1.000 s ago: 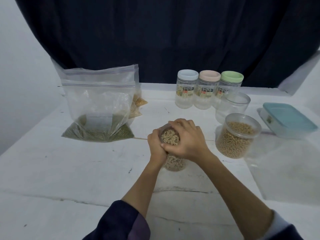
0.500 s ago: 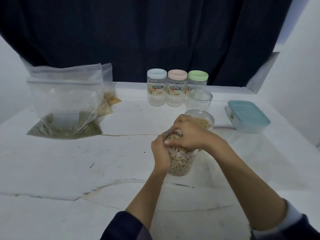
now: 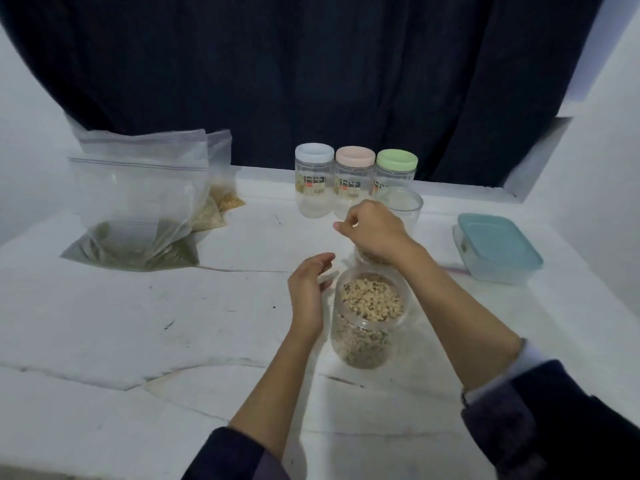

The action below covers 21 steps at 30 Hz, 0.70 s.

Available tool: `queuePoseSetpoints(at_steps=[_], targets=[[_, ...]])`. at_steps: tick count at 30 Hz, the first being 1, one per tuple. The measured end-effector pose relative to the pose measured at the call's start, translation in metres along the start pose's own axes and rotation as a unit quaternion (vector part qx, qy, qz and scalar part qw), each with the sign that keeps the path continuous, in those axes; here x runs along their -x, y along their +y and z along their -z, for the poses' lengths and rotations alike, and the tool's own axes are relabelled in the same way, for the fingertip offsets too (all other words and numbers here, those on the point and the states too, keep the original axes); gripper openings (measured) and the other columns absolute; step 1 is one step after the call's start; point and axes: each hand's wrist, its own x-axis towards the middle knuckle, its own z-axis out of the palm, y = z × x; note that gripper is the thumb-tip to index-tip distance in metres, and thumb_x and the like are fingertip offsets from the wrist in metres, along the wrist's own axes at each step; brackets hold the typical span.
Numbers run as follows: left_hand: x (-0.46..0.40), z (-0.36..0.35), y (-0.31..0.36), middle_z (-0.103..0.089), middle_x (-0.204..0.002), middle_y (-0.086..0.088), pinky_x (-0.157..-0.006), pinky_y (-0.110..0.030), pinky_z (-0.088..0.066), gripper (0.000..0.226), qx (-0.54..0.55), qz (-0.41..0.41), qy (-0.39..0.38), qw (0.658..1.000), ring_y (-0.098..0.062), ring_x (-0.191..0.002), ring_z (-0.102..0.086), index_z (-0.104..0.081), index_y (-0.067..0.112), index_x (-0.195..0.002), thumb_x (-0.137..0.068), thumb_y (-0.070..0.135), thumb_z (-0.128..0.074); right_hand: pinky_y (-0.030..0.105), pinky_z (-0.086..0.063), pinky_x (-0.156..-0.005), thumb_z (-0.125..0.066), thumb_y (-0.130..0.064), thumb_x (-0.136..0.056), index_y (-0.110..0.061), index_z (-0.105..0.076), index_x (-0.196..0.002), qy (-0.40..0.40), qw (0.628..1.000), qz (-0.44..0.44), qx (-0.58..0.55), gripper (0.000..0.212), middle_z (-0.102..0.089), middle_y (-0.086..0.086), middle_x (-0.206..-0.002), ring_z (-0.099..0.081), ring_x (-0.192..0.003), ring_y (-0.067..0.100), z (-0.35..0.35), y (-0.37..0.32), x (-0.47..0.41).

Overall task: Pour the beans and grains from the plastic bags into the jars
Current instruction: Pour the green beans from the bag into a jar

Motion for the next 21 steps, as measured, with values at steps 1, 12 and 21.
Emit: queuePoseSetpoints(at_steps=[1,12,21], targets=[[-0.011,0.002,0.004,-0.069,-0.108,-0.006,-0.082,-0.031,-0.051,0.028,-0.017,-0.005,0.005,1.0,-0.018,-0.103,-0.062,-0.071,0.005,-0.098,-0.093,0.008,-0.044,0.042,-0.044,-0.091,-0.054,-0.043,-0.094,-0.008,-0.065,-0.107,0.014,1.0,-0.016,0.022,0.039,-0.056,0.011,-0.124,-0.049,-0.116,0.03,-0.001,0.001,-0.011],[-0.11,0.035,0.037,-0.071,-0.101,-0.006,-0.082,-0.033,-0.05,0.026,-0.088,0.027,-0.048,0.995,-0.018,-0.093,-0.064,-0.071,0.009,-0.088,-0.092,0.008,-0.045,0.056,-0.021,-0.113,-0.043,-0.066,-0.09,-0.006,-0.011,-0.152,-0.06,0.943,-0.293,0.145,0.092,-0.012,0.022,-0.157,-0.016,-0.142,0.045,-0.015,0.04,-0.102],[-0.153,0.065,0.038,-0.054,-0.127,-0.003,-0.087,-0.023,-0.042,0.04,-0.18,0.008,-0.121,0.976,-0.02,-0.121,-0.048,-0.054,0.009,-0.126,-0.087,-0.003,-0.055,0.059,-0.021,-0.109,-0.037,-0.067,-0.091,-0.01,-0.018,-0.151,-0.085,0.964,-0.158,0.196,0.085,0.001,0.014,-0.159,-0.001,-0.145,0.039,-0.053,-0.034,-0.117]])
